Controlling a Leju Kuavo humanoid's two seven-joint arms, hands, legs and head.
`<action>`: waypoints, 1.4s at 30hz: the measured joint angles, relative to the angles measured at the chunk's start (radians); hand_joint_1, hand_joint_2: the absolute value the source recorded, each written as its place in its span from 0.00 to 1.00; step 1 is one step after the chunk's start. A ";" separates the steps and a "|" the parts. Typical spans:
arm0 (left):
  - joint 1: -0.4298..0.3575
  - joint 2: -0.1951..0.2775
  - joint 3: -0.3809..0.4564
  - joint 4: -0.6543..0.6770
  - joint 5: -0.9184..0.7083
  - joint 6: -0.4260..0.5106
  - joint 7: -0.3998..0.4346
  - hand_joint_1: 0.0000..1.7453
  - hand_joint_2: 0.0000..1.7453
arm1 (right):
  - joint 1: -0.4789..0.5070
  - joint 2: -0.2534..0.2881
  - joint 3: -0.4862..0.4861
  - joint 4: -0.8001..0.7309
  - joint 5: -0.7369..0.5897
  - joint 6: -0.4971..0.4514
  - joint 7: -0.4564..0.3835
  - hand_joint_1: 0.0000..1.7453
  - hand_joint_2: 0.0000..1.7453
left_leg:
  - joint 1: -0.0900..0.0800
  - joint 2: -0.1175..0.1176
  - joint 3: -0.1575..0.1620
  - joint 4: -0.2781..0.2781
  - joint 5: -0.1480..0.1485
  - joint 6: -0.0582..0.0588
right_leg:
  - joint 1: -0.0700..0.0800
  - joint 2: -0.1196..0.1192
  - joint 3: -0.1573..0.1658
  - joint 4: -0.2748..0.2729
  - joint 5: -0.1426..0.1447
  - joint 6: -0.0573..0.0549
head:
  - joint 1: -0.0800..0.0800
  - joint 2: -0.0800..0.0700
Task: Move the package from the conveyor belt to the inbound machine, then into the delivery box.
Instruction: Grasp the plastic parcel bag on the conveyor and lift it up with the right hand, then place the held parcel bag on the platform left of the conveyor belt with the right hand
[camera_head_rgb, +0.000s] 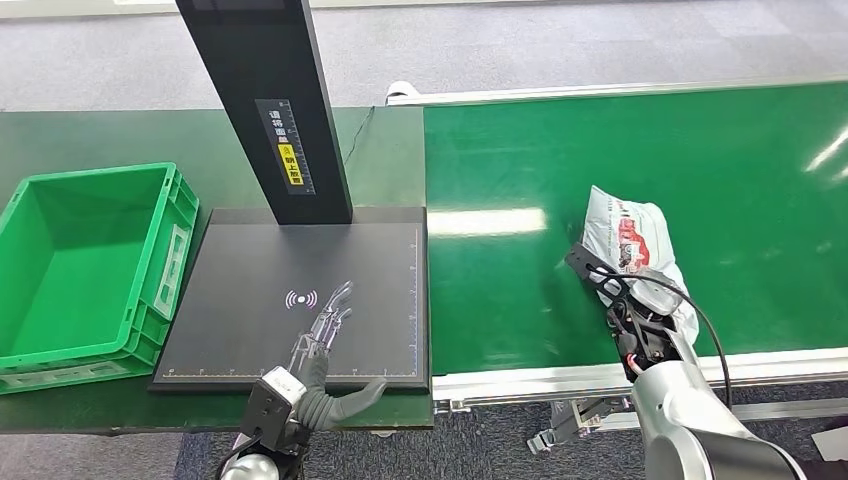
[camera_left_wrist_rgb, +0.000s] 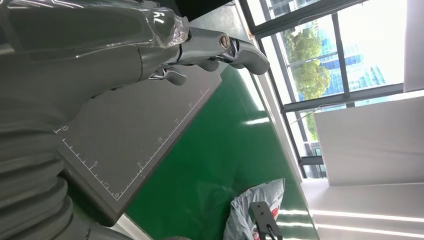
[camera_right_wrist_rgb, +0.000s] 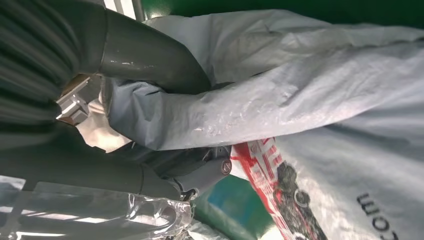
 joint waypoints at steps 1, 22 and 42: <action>0.000 0.000 0.000 0.000 0.000 0.000 0.000 0.00 1.00 | 0.000 0.000 -0.003 0.000 0.000 -0.002 -0.002 1.00 1.00 | 0.000 0.000 0.000 0.000 0.000 0.000 | 0.000 0.000 0.000 0.000 0.000 0.000 | 0.000 0.000; 0.027 0.002 -0.006 -0.019 -0.014 0.049 -0.013 0.00 1.00 | -0.137 0.064 -0.305 -0.118 -0.390 -0.584 -0.883 1.00 1.00 | 0.000 0.000 -0.001 0.000 0.001 0.000 | 0.000 0.000 0.000 0.000 0.000 0.000 | 0.000 0.000; 0.012 0.000 -0.006 -0.003 -0.014 0.062 -0.027 0.00 1.00 | -0.084 0.386 -0.087 -0.149 -0.518 -0.073 -1.041 1.00 1.00 | 0.002 0.003 -0.001 -0.001 0.001 0.000 | 0.002 0.002 -0.002 0.001 0.000 0.000 | 0.000 0.000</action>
